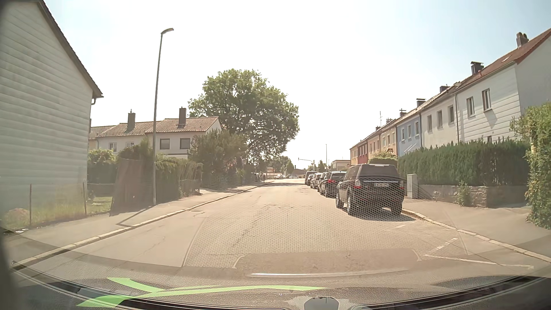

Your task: Follow the waypoints while adhering to traffic rules and regulations

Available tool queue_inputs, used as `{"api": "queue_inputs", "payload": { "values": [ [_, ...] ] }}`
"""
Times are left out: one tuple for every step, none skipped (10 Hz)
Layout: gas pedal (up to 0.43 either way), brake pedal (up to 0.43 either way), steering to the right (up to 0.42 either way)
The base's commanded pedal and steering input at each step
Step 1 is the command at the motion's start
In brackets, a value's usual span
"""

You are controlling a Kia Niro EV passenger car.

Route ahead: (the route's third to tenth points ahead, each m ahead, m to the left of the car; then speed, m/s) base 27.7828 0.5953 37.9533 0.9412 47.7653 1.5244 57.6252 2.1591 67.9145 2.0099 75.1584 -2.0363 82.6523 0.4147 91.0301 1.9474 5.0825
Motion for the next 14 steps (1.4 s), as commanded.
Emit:
{"api": "queue_inputs", "payload": {
  "values": [
    [0.138,0.000,-0.004],
    [0.138,0.000,-0.004],
    [0.138,0.000,-0.004],
    [0.138,0.000,-0.004],
    [0.138,0.000,-0.004],
    [0.138,0.000,-0.005],
    [0.138,0.000,-0.005],
    [0.138,0.000,-0.005],
    [0.138,0.000,-0.006],
    [0.138,0.000,-0.007],
    [0.138,0.000,-0.009],
    [0.138,0.000,-0.016],
    [0.138,0.000,-0.021],
    [0.138,0.000,-0.023]
  ]
}}
